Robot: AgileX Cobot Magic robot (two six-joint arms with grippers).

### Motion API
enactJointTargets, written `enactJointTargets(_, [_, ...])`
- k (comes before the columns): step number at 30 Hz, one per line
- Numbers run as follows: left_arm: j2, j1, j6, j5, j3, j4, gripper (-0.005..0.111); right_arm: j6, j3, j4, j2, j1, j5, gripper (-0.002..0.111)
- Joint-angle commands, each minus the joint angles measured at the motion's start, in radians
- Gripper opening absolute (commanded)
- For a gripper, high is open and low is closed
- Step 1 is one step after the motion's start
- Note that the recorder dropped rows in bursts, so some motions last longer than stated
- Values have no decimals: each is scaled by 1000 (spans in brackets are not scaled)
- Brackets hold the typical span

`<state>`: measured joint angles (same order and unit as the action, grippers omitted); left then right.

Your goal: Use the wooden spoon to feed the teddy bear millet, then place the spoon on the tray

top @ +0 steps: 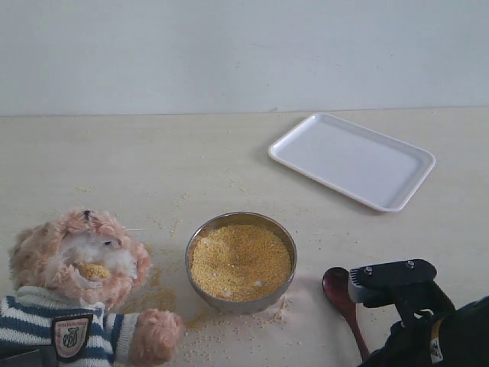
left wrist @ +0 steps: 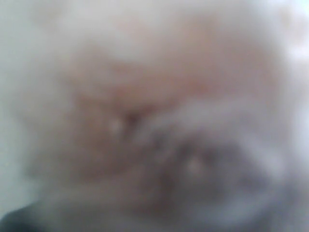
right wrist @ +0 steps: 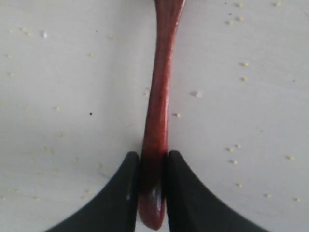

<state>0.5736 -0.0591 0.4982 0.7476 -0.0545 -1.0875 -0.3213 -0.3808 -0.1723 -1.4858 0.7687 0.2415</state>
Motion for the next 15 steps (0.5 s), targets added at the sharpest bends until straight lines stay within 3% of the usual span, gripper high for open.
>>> enactJointTargets(1, [-8,-1,3,4,1,-23,5,6,9,-3,21,-2,-7,13])
enactJointTargets(7, [-8,-1,3,4,1,-23,5,10,-3,31,123,-12,42,13])
enactJointTargets(15, [-8,-1,3,2,1,-23,5,-43,-147,330,188,-24,393,13])
